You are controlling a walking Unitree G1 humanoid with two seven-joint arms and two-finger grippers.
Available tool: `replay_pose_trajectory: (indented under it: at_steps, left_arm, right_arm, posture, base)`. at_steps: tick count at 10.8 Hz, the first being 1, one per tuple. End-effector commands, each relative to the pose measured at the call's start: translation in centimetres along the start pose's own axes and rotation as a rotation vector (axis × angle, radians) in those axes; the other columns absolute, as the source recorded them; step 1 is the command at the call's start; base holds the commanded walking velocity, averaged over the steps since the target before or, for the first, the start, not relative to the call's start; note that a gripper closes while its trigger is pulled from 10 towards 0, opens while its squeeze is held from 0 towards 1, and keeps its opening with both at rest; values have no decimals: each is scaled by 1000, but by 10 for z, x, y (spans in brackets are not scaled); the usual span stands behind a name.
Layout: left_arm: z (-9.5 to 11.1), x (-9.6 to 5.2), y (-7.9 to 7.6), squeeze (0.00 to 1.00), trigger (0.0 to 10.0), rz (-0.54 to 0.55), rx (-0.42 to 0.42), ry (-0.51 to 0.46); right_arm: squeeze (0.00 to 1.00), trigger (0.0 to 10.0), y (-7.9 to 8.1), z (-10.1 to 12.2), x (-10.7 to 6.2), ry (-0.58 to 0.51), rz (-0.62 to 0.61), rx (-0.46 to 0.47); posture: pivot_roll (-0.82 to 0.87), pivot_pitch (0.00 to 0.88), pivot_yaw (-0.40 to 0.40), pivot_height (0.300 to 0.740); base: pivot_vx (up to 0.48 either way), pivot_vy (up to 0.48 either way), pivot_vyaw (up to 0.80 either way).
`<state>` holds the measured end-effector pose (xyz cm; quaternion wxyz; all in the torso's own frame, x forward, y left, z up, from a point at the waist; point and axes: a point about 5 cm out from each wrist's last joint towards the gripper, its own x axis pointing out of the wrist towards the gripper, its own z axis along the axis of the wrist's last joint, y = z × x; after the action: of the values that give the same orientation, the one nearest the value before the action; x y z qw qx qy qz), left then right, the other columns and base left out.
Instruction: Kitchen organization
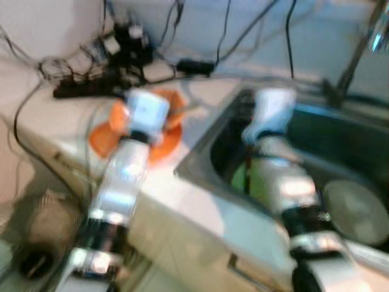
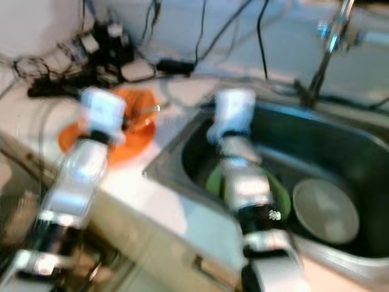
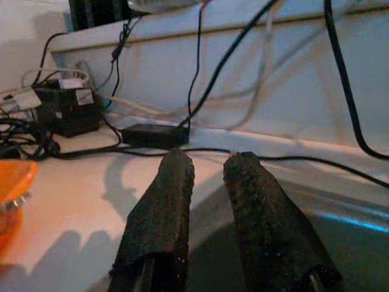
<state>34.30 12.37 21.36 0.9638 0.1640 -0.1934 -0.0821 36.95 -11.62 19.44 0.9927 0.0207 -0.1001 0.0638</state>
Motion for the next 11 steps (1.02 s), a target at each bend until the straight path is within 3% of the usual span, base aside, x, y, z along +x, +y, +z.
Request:
replay_pose_trajectory:
  at_steps: [1,8,9,10,11]
  left_arm:
    - [-2,-1,14,0,10000,37,19,9]
    - [1,-1,12,0,10000,15,14,-7]
    - [1,1,13,0,10000,-3,29,0]
    - [-1,7,14,0,10000,-50,109,27]
    - [-1,8,15,0,10000,-63,138,32]
  right_arm:
    - [0,10000,15,3,3,-6,42,22]
    - [0,10000,15,2,3,-4,40,25]
    - [0,10000,15,2,3,-4,40,27]
    - [0,10000,16,2,3,-2,41,28]
    - [0,10000,16,2,2,-2,41,28]
  posture:
    - [174,29,61,740]
    - [173,29,62,740]
    - [175,29,63,740]
    - [175,29,64,740]
    - [173,29,66,740]
  base:
    - [296,0,0]
    - [42,0,0]
    - [0,0,0]
    - [0,0,0]
    - [0,0,0]
